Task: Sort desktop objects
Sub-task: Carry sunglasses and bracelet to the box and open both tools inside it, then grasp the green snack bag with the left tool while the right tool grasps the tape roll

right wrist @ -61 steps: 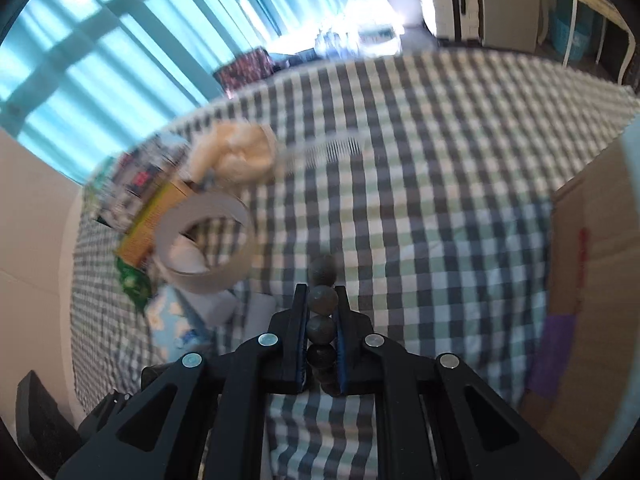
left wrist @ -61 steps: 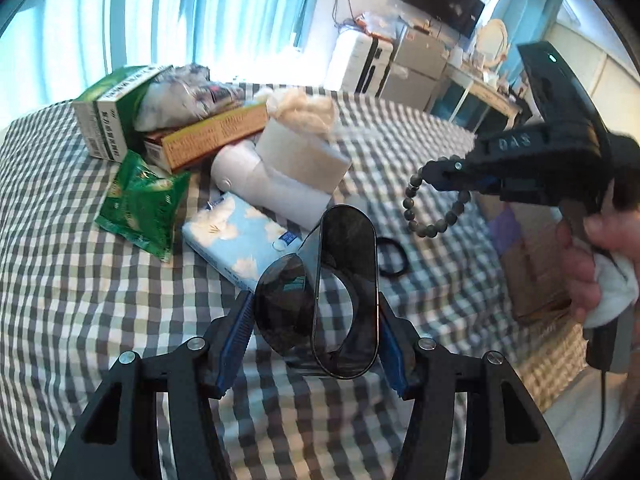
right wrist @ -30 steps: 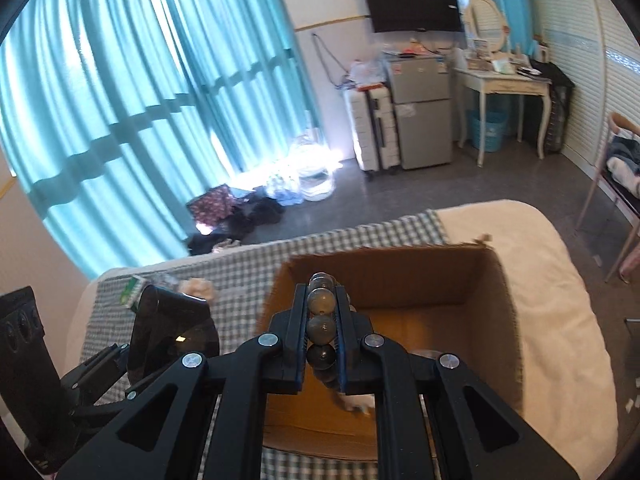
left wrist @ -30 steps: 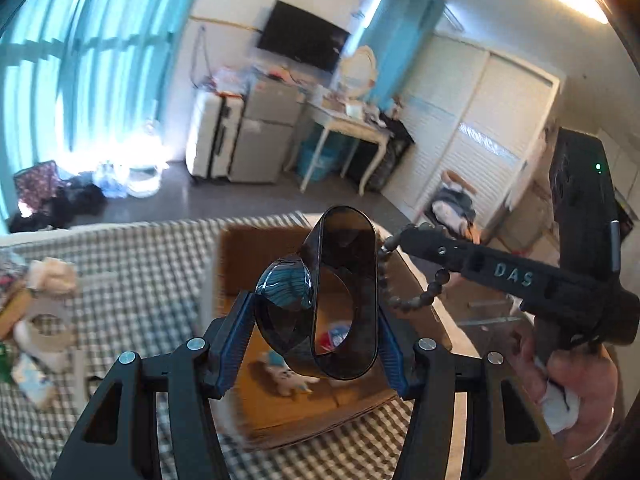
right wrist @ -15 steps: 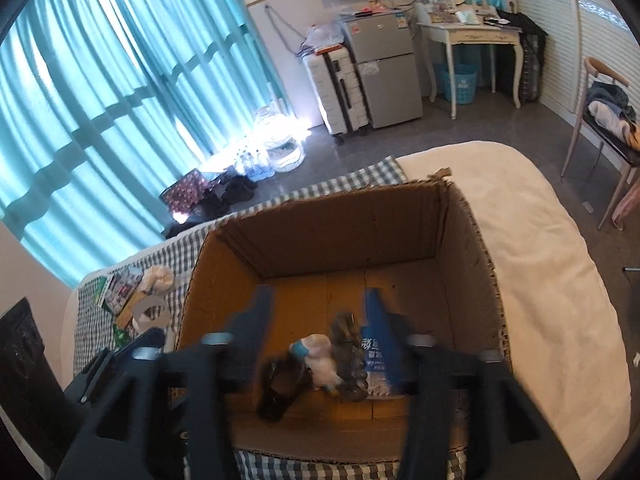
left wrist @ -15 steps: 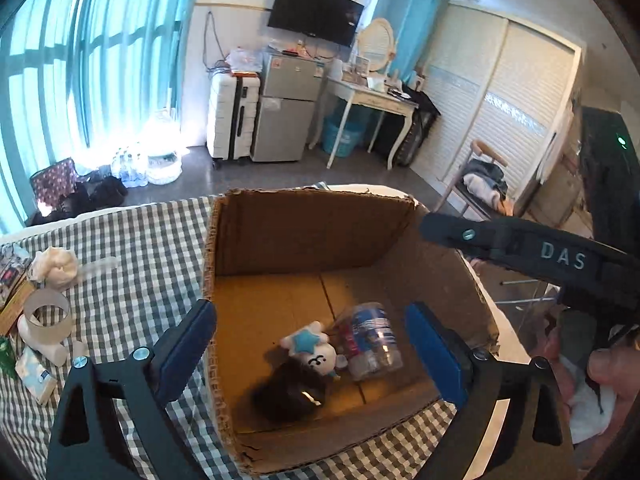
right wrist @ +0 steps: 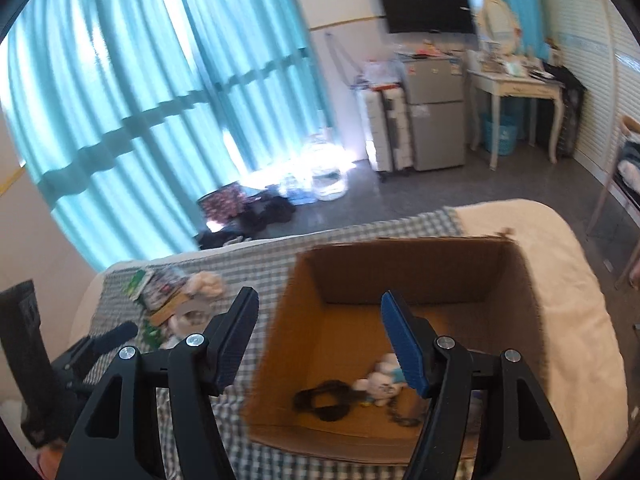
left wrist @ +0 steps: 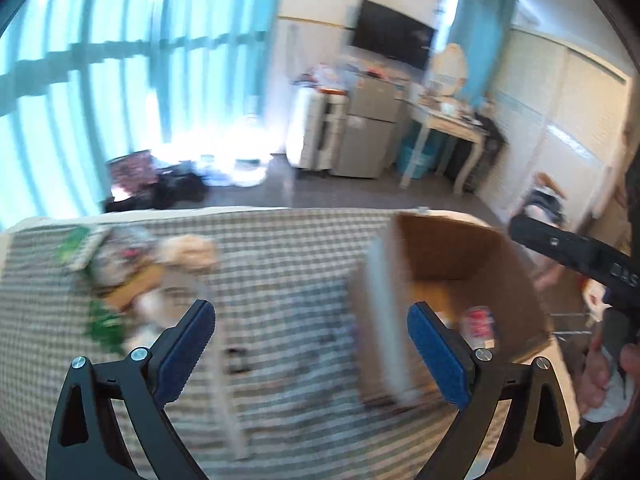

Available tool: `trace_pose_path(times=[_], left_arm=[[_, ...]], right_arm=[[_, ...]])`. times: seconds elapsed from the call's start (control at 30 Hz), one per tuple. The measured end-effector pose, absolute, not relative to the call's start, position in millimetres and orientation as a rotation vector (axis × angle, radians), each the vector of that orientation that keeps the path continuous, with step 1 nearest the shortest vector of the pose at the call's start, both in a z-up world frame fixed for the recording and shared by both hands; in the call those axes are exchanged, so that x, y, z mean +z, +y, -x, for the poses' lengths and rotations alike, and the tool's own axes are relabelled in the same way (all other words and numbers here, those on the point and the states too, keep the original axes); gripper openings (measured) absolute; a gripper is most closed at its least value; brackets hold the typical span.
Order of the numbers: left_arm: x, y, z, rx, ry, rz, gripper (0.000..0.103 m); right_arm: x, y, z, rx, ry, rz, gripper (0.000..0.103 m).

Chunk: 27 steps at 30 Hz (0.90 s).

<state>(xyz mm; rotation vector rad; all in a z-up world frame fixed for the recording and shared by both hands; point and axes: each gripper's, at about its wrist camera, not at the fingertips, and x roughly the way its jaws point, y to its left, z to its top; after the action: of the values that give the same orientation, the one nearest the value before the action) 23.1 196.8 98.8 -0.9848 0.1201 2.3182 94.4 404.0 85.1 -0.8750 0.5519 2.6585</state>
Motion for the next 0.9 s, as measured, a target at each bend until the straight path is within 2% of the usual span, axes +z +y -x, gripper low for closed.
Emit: trace_pose_path(times=[0.17, 0.3, 0.53, 0.63, 0.67, 0.77, 0.83, 0.9], left_arm=[[93, 113, 1, 2.497, 0.156, 1.018, 0.101], [72, 58, 18, 2.611, 0.176, 1.069, 0.101], [-6, 26, 41, 2.619, 0.019, 1.204, 0.101], [-40, 28, 51, 2.675, -0.075, 1.237, 0.101], [-50, 30, 58, 2.673, -0.102, 1.255, 0.101], [-71, 36, 84, 2.618, -0.152, 1.283, 0.101], [-80, 39, 98, 2.618, -0.108, 1.270, 0.101], [-87, 42, 111, 2.636, -0.067, 1.257, 0.101]], right_arm=[[83, 329, -41, 2.827, 0.559, 0.947, 0.065], [69, 272, 2, 2.911, 0.444, 1.005, 0.065], [-9, 234, 69, 2.899, 0.445, 1.177, 0.063], [-41, 237, 90, 2.874, 0.432, 1.255, 0.042], [-51, 237, 100, 2.863, 0.422, 1.313, 0.041], [-69, 234, 121, 2.882, 0.383, 1.340, 0.041], [-79, 234, 133, 2.876, 0.379, 1.355, 0.042], [-84, 236, 141, 2.888, 0.427, 1.347, 0.055]])
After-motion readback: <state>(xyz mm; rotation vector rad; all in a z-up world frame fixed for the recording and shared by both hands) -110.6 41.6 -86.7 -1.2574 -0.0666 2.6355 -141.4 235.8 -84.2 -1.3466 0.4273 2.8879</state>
